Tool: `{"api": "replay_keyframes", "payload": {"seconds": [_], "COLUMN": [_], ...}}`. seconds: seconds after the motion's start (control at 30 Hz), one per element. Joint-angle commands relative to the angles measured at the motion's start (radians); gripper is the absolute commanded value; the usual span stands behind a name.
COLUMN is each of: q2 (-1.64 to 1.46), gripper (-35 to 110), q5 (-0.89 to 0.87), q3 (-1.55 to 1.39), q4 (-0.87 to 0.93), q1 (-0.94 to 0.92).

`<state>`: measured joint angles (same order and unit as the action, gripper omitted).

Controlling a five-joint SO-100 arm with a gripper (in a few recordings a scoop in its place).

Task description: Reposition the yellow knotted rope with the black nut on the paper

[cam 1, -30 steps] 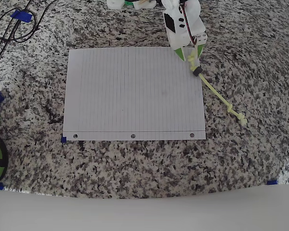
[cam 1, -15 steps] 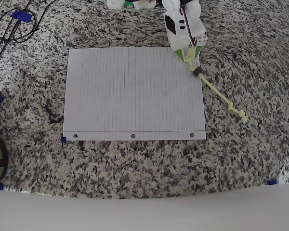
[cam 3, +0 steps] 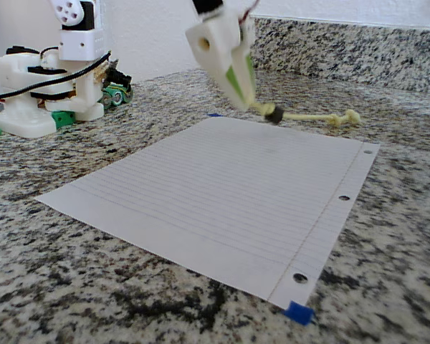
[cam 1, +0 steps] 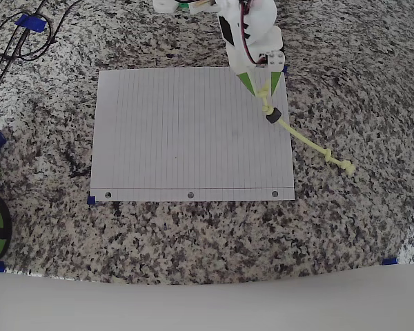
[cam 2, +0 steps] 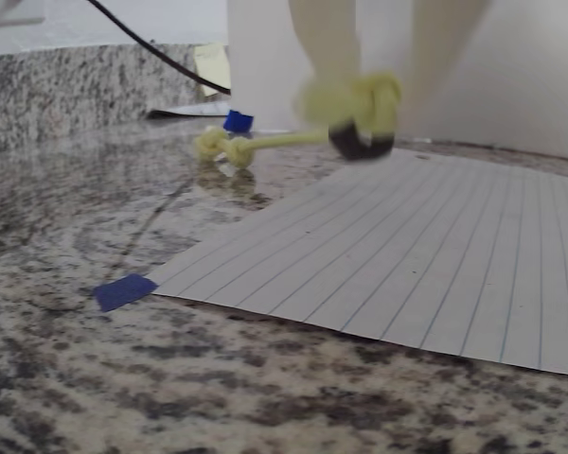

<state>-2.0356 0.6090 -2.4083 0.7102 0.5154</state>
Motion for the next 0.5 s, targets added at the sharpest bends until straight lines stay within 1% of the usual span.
{"api": "replay_keyframes", "payload": {"seconds": [0.0,0.2,0.47], "q2": [-0.138,-0.302,-0.466], "gripper": [0,0,0], "q5": [0.103,0.258,0.373], "q3": [0.028,0.012,-0.054], "q4": [0.0,0.025,0.028], "q1": [-0.035,-0.129,-0.397]}}
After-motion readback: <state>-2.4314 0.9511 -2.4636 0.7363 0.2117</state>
